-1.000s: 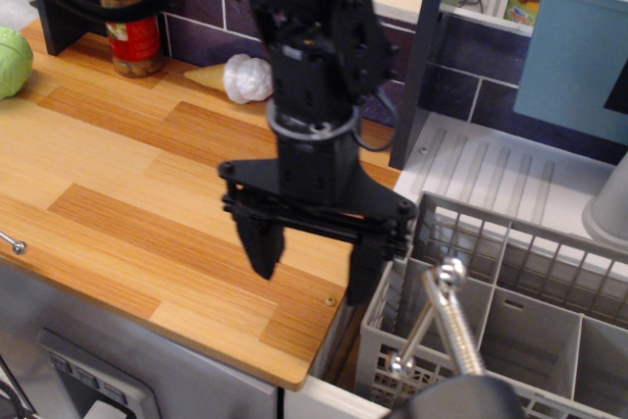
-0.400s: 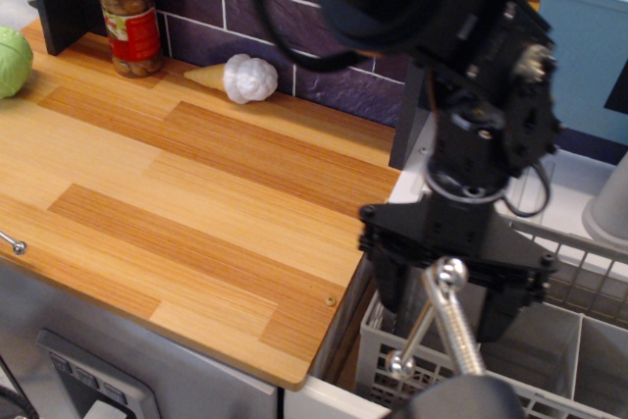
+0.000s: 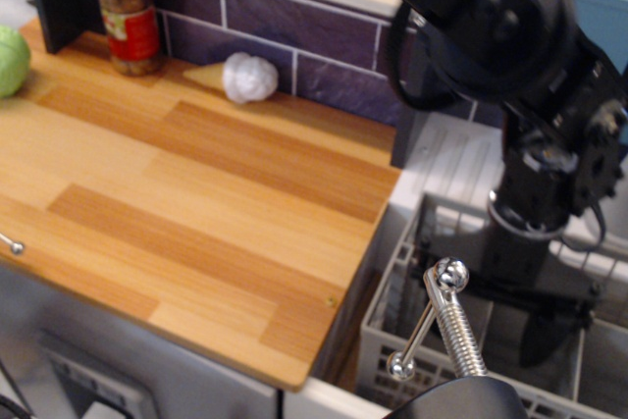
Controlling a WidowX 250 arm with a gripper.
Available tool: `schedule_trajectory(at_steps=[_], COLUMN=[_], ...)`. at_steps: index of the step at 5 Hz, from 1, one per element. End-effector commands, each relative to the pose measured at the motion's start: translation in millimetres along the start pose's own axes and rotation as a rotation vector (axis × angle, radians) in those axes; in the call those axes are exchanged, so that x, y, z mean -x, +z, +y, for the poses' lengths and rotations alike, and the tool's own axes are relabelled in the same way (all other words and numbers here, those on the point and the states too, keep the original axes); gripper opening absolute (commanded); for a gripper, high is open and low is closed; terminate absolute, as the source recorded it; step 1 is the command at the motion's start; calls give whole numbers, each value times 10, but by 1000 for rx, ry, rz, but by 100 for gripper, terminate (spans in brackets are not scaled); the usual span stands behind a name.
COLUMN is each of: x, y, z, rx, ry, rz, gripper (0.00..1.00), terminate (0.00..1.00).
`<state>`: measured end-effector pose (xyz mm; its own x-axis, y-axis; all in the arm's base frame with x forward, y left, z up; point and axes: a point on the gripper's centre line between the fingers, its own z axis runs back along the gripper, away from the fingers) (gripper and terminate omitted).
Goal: Move drying rack out of sink
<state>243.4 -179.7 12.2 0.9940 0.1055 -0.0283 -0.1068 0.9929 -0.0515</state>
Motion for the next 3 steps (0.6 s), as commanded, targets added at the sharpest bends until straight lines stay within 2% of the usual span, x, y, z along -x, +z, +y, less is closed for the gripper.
schedule_trajectory(at_steps=[1, 3], x=[-109, -173], y=[-54, 103], z=[-93, -27], rx=[8, 32], ry=[40, 47], rz=[-18, -47], gripper=[0, 0], terminate=[0, 0])
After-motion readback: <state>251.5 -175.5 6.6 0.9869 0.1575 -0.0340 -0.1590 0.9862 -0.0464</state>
